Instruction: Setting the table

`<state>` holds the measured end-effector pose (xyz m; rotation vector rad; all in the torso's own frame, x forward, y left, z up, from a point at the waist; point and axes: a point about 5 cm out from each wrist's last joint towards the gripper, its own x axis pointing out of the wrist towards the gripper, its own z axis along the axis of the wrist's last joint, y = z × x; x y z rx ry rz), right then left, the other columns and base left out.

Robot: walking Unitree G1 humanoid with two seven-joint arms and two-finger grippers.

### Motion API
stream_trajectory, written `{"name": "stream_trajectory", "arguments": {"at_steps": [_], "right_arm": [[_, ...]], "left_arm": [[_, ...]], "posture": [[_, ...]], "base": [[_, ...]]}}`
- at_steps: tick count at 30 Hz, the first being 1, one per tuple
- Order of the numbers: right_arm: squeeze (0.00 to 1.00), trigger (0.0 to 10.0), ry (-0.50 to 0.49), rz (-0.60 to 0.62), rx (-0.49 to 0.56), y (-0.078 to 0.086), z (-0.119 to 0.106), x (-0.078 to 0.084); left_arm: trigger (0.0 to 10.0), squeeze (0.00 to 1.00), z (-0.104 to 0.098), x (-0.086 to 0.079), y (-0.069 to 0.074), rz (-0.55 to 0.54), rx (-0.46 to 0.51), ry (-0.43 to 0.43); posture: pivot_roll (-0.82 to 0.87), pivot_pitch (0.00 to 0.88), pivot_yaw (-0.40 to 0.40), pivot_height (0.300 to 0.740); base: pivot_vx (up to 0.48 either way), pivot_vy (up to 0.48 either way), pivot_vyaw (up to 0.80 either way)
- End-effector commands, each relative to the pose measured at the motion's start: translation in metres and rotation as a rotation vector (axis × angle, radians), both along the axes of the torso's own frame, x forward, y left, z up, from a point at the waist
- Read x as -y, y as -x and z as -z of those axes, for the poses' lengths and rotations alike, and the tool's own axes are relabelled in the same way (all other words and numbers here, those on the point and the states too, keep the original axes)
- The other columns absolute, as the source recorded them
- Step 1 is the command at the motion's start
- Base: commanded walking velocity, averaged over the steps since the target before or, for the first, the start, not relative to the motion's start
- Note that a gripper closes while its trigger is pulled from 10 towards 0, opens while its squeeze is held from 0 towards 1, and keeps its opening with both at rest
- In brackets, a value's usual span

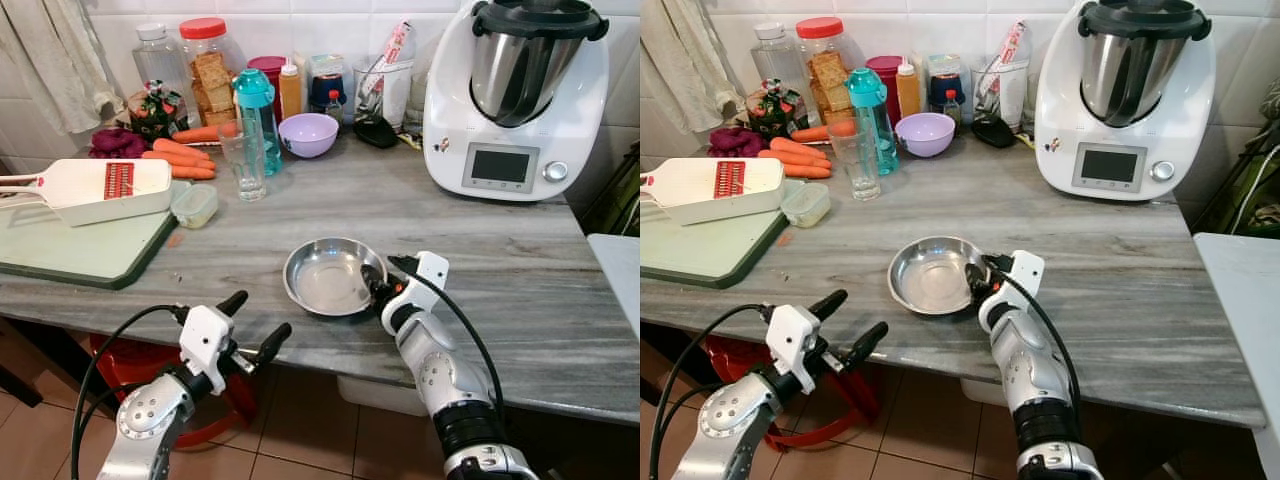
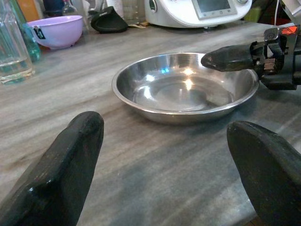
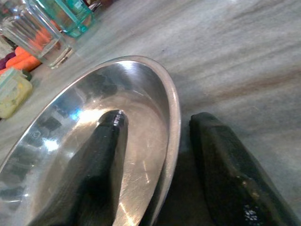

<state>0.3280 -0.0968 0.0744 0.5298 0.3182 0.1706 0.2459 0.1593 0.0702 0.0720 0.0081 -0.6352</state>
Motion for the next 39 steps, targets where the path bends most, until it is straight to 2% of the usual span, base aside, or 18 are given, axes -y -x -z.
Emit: {"name": "stream_trajectory", "arguments": {"at_steps": [1, 5, 9, 15, 17, 21, 24, 28, 31, 39], "right_arm": [[1.00, 10.0, -0.001, -0.028, -0.007, 0.004, 0.003, -0.006], [1.00, 10.0, 0.034, -0.031, 0.063, 0.003, -0.004, -0.004], [1.00, 10.0, 0.105, -0.046, 0.178, 0.003, -0.018, 0.000], [1.00, 10.0, 0.126, -0.005, 0.239, 0.007, -0.027, 0.010], [1.00, 10.0, 0.095, 0.014, 0.243, 0.011, -0.029, 0.014], [1.00, 10.0, 0.182, 0.026, 0.300, 0.023, -0.034, 0.024], [1.00, 10.0, 0.205, 0.039, 0.332, 0.034, -0.038, 0.031], [1.00, 10.0, 0.256, 0.084, 0.327, 0.049, -0.039, 0.044], [1.00, 10.0, 0.287, 0.096, 0.334, 0.062, -0.043, 0.049], [1.00, 10.0, 0.322, 0.122, 0.331, 0.078, -0.043, 0.057]], "left_arm": [[10.0, 0.00, -0.004, 0.000, -0.003, 0.010, 0.014, -0.020], [10.0, 0.00, -0.005, 0.001, -0.002, 0.011, 0.015, -0.017], [10.0, 0.00, -0.006, 0.002, -0.003, 0.009, 0.017, -0.015], [10.0, 0.00, -0.009, 0.003, -0.003, 0.006, 0.024, -0.007], [10.0, 0.00, -0.009, 0.003, -0.003, 0.004, 0.024, -0.005], [10.0, 0.00, -0.008, 0.003, -0.004, -0.050, 0.001, 0.034], [10.0, 0.00, -0.009, 0.004, -0.005, -0.071, 0.004, 0.047], [10.0, 0.00, -0.010, 0.005, -0.007, -0.117, 0.004, 0.049], [10.0, 0.00, -0.009, 0.000, -0.012, -0.208, -0.006, 0.045], [10.0, 0.00, -0.005, -0.008, -0.020, -0.322, -0.023, 0.015]], "posture": [[0.01, 0.000, 0.052, 0.740], [0.01, 0.000, 0.053, 0.740], [0.01, 0.000, 0.049, 0.740], [0.01, 0.000, 0.046, 0.740], [0.01, 0.000, 0.046, 0.740], [0.01, 0.000, 0.049, 0.740], [0.01, 0.000, 0.049, 0.740], [-0.01, 0.000, 0.055, 0.740], [-0.02, 0.000, 0.058, 0.740], [-0.02, 0.000, 0.057, 0.740]], "base": [[0.000, 0.000, 0.00], [0.000, 0.000, 0.00], [0.000, 0.000, 0.00], [0.000, 0.000, 0.00], [0.000, 0.000, 0.00], [0.000, 0.000, 0.00], [0.000, 0.000, 0.00], [0.000, 0.000, 0.00], [0.000, 0.000, 0.00], [0.000, 0.000, 0.00]]}}
